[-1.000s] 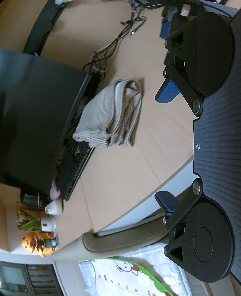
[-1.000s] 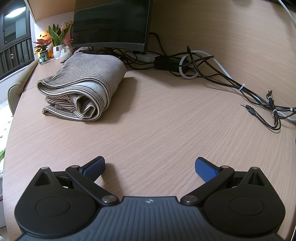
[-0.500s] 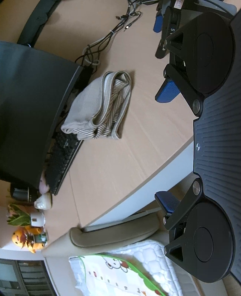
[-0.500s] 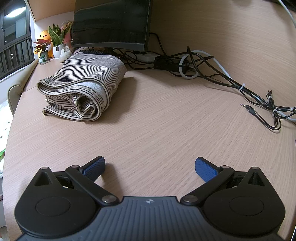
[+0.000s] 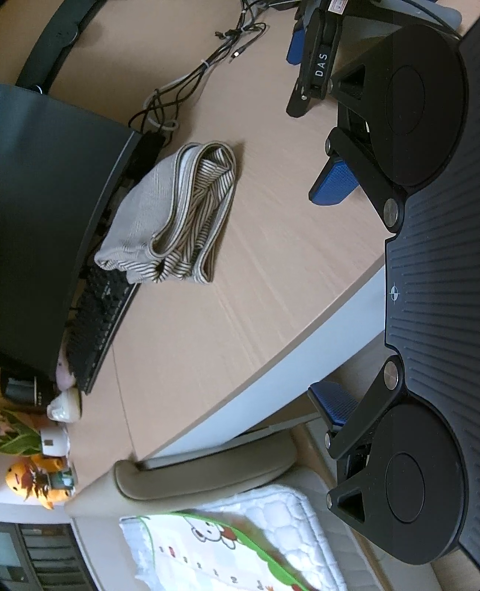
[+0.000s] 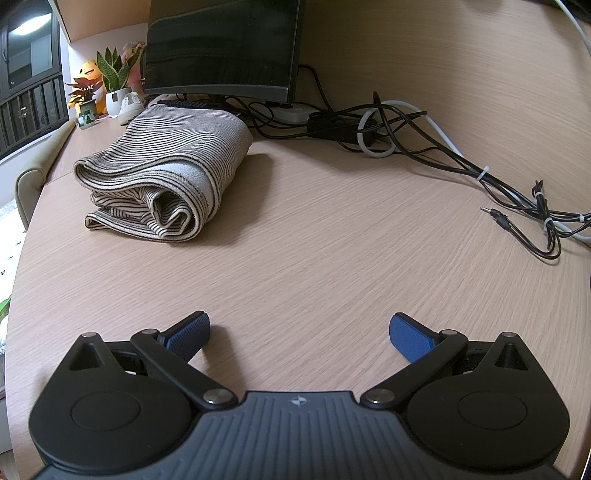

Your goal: Fold clothes

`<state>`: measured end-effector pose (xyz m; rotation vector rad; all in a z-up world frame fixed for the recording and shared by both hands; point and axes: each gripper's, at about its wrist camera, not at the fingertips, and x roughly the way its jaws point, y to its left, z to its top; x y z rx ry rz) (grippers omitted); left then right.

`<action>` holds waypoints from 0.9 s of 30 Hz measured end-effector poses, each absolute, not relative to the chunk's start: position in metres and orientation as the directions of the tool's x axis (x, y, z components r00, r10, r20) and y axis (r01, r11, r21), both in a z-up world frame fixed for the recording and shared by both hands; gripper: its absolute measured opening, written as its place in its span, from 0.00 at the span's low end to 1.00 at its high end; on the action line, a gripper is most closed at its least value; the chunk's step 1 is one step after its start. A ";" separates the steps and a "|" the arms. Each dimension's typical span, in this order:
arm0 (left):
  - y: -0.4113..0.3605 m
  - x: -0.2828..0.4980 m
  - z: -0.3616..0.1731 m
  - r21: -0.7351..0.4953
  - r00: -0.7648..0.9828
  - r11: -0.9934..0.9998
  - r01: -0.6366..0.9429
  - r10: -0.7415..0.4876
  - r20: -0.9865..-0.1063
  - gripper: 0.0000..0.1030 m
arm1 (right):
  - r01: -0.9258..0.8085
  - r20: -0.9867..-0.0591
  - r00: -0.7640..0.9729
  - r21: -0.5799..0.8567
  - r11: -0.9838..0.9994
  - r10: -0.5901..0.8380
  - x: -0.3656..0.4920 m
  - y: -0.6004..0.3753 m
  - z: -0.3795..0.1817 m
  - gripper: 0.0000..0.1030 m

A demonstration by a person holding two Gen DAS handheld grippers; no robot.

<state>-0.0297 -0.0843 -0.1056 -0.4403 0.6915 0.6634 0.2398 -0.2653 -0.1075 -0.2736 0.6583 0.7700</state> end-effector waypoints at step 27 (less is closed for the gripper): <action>-0.049 0.054 -0.108 -0.085 0.575 0.744 -0.662 0.433 -0.694 1.00 | -0.719 -0.640 0.532 0.005 0.696 0.554 0.240 -0.265 -0.108 1.00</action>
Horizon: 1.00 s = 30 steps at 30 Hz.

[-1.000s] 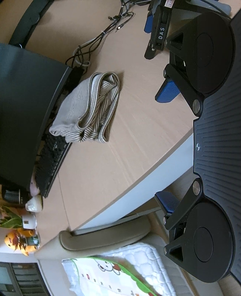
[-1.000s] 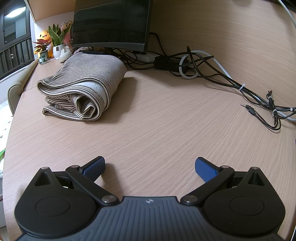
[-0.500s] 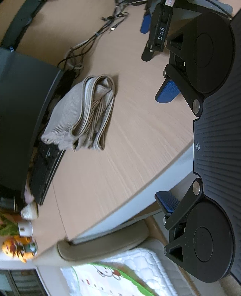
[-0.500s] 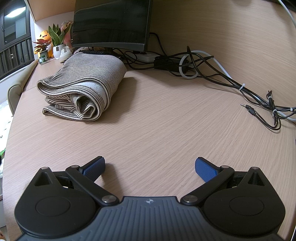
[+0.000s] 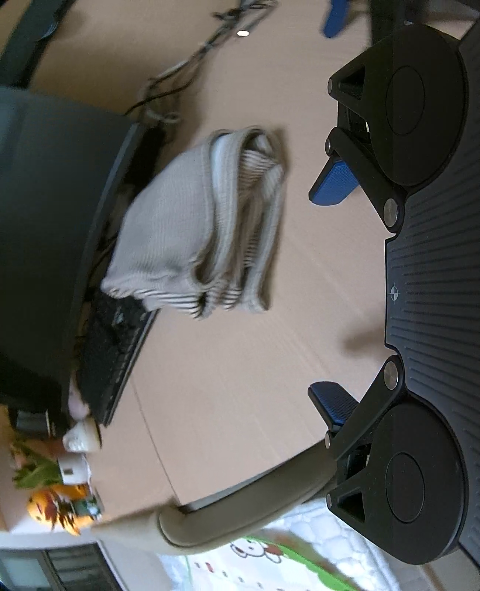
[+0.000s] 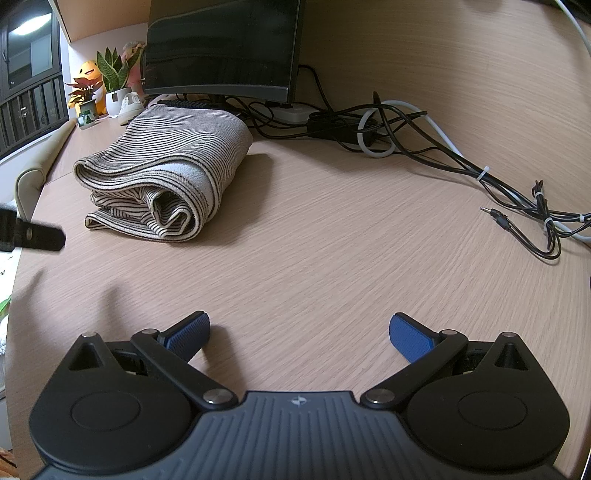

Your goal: Fold clothes

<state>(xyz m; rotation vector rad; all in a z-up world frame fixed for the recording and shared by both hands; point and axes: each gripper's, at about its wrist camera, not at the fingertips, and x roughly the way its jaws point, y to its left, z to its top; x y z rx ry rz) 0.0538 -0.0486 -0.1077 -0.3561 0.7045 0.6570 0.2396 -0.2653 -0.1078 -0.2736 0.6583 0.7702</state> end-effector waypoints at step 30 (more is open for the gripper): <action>-0.015 0.009 -0.067 -0.250 0.745 0.868 -0.430 0.185 -0.640 1.00 | -0.718 -0.640 0.532 0.005 0.696 0.554 0.240 -0.265 -0.108 1.00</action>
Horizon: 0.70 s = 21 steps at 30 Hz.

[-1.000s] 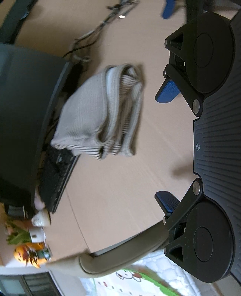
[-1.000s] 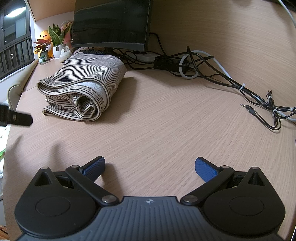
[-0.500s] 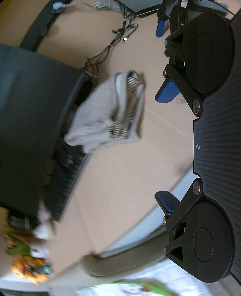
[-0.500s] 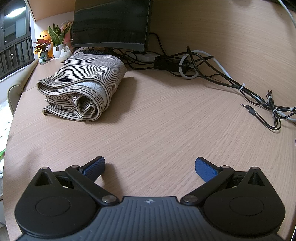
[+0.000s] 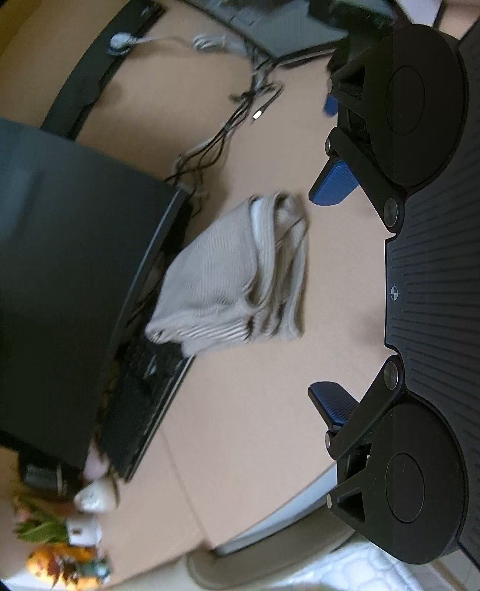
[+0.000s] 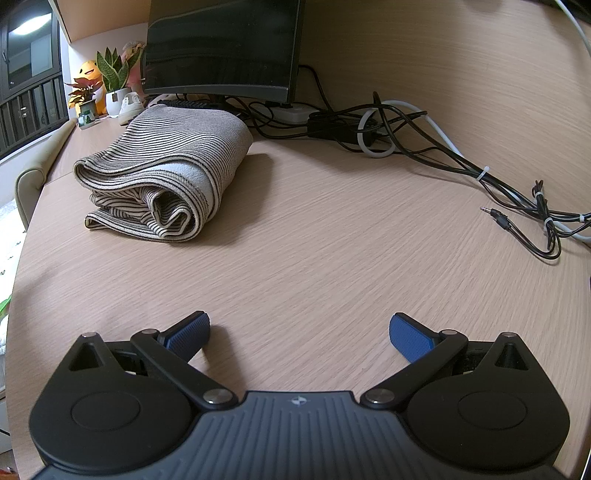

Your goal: Fold clothes

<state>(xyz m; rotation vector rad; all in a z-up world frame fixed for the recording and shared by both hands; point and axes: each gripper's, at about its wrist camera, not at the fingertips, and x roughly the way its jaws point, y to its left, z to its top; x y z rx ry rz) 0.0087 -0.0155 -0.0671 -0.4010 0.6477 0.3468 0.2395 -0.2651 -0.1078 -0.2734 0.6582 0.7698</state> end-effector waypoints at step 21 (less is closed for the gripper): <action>-0.041 0.007 -0.069 -0.368 0.748 0.771 -0.520 0.202 -0.632 1.00 | -0.718 -0.640 0.532 0.005 0.696 0.554 0.240 -0.265 -0.108 1.00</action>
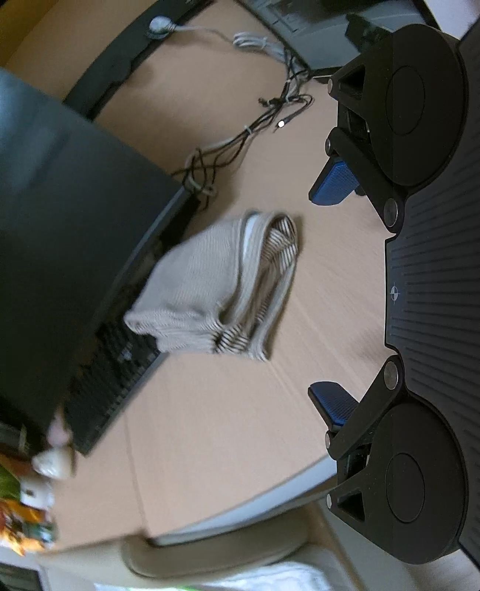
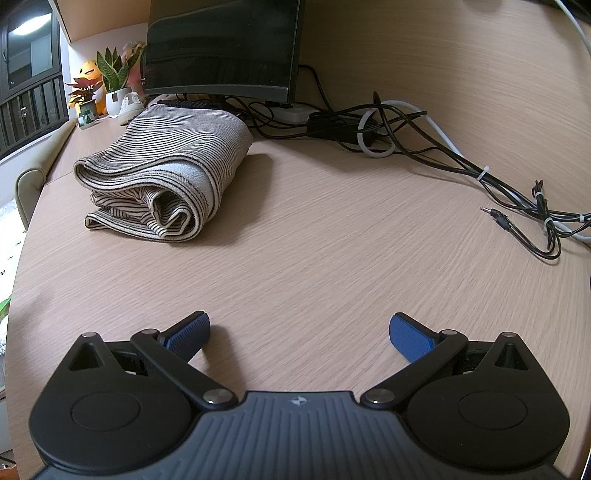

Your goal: Fold clothes

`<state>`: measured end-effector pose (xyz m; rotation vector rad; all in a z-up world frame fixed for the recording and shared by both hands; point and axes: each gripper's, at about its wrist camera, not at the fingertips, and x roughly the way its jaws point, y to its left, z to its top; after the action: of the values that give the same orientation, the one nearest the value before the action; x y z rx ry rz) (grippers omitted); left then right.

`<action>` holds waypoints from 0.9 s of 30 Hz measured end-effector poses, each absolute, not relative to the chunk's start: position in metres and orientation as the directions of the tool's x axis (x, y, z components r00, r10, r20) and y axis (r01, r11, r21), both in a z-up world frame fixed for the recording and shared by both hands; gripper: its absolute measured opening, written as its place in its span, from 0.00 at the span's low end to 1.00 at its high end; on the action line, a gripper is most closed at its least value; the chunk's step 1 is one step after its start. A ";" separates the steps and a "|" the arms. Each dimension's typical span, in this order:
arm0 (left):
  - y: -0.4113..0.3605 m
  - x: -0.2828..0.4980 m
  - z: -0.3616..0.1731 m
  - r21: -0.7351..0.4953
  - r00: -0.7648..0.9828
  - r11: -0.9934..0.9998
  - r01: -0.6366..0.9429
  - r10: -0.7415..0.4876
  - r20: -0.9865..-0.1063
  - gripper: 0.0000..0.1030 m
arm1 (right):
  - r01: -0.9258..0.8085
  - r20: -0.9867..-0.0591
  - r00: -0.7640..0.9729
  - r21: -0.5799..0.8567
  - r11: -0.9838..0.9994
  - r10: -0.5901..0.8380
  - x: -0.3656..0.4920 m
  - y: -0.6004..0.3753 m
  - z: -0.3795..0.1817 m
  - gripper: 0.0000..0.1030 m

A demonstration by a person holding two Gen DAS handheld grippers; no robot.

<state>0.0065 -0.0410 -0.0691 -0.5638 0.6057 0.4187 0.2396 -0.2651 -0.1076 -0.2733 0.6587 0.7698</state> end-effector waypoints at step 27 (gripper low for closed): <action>-0.036 -0.014 -0.059 -0.445 0.773 0.665 -0.599 0.334 -0.540 1.00 | -0.719 -0.640 0.532 0.005 0.695 0.555 0.240 -0.265 -0.108 1.00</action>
<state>-0.0142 -0.0359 -0.0587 -0.6515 0.4390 0.5464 0.2396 -0.2651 -0.1082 -0.2734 0.6579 0.7714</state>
